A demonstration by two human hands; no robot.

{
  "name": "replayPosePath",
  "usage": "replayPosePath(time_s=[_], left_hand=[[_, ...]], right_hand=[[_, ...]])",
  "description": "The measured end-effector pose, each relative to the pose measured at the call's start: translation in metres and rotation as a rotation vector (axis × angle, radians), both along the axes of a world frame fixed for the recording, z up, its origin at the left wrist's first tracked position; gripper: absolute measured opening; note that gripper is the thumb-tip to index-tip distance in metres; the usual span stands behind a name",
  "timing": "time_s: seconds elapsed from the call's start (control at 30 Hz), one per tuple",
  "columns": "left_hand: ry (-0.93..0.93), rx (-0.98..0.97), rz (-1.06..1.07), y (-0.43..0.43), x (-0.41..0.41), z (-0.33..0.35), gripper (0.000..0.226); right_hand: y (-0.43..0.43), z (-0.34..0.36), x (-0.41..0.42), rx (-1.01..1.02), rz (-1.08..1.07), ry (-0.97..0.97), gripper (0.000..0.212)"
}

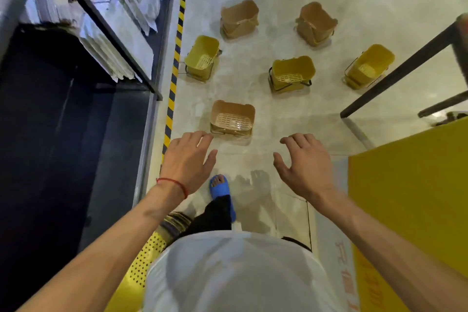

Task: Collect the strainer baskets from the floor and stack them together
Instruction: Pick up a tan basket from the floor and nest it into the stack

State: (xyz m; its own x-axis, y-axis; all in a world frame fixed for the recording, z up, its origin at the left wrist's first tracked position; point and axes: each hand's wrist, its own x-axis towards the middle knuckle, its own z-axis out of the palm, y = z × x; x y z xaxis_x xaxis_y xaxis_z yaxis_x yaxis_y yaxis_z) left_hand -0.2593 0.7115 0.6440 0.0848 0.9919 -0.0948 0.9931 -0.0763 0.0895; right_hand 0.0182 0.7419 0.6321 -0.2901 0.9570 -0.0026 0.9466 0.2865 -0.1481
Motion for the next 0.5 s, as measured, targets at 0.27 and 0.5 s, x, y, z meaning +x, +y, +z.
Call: replayPosePath(time_s=[0.27,0.5], left_hand=[[0.059,0.004,-0.147,0.152,-0.047,-0.010,0.041],[0.080,-0.054,-0.124,0.247,-0.054,-0.041,0.036]], right_hand=[[0.105,-0.009,-0.044,0.004,-0.182,0.030,0.039],[0.193,-0.038,-0.053,-0.085,-0.285,0.078,0.038]])
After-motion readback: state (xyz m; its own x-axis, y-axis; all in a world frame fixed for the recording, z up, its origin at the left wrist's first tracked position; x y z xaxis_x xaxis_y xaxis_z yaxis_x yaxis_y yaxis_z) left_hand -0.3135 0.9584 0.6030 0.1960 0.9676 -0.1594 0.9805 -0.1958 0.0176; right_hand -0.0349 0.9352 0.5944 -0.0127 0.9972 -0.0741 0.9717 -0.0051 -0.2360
